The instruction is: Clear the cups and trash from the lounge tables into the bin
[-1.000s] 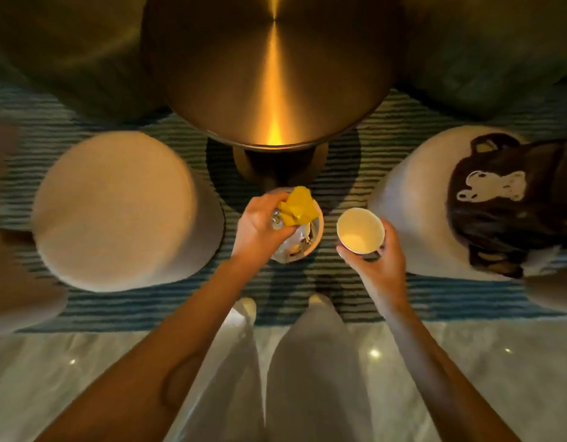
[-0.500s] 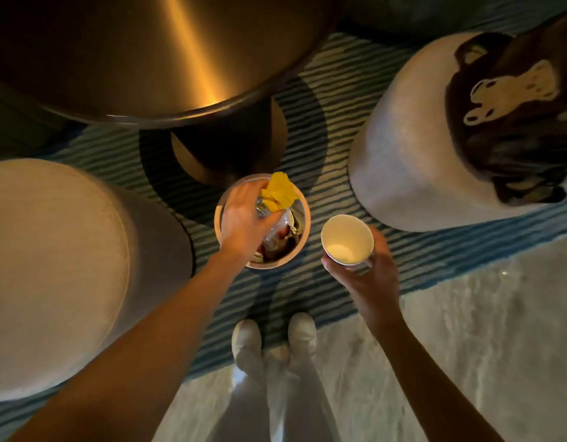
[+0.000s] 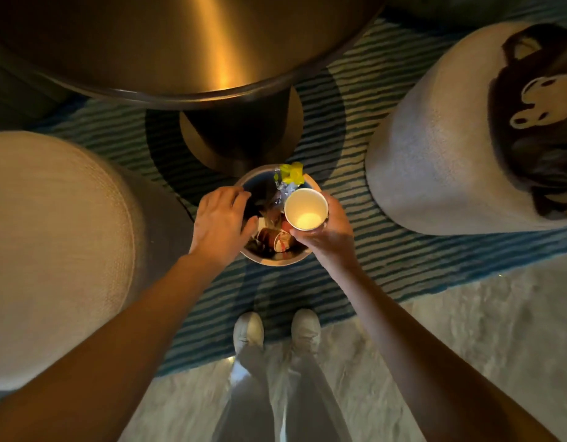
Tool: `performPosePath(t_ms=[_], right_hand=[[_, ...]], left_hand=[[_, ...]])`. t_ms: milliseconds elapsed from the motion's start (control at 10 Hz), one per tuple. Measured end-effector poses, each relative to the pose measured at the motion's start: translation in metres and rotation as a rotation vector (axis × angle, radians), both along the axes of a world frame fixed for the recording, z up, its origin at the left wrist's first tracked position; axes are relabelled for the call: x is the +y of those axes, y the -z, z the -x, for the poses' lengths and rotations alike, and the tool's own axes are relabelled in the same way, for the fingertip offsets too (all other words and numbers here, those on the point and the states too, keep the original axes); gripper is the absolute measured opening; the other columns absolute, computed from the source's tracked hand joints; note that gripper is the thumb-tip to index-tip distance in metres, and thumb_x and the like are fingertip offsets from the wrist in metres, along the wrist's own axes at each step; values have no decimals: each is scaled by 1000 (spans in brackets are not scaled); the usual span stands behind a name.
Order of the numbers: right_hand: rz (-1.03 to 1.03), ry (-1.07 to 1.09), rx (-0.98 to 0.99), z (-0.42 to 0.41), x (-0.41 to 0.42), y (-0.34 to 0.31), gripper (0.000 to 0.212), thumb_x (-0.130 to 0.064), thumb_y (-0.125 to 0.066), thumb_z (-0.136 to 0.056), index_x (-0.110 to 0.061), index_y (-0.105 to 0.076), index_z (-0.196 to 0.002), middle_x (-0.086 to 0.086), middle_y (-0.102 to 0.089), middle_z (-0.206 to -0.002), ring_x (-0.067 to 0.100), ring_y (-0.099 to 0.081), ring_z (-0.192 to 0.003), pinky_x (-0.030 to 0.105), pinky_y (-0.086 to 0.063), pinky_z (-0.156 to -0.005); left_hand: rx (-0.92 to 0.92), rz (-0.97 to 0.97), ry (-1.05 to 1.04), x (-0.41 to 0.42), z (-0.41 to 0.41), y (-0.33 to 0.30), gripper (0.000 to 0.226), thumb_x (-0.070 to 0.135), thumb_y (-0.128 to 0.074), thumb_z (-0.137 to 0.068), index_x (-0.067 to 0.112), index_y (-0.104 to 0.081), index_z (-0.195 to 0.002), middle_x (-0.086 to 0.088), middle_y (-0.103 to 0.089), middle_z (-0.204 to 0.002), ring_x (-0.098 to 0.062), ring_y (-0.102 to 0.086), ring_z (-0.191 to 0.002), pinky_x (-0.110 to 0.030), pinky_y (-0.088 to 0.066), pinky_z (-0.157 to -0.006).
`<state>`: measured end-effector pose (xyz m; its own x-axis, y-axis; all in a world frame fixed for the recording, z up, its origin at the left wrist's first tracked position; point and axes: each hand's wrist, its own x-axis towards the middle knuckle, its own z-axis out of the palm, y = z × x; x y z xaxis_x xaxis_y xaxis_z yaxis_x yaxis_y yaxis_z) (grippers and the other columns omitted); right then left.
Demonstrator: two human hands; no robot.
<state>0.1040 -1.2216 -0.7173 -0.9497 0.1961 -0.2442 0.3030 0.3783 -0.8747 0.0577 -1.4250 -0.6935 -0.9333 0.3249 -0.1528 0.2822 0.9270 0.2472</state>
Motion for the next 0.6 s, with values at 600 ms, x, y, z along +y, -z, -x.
performPosePath(t_ms=[600], right_hand=[[-669,-202,0,-30,-5,-117,43,-36,-47,-97,-15,-49,-134,5,-51,-135,19,-42,-129,34,-40,-104]], left_hand=[[91,63,65,16,-24,-122,41,38,-46,-93,12,-56,-123,-8,-60,-121,-28,-52,-115,-41,-36,-99]])
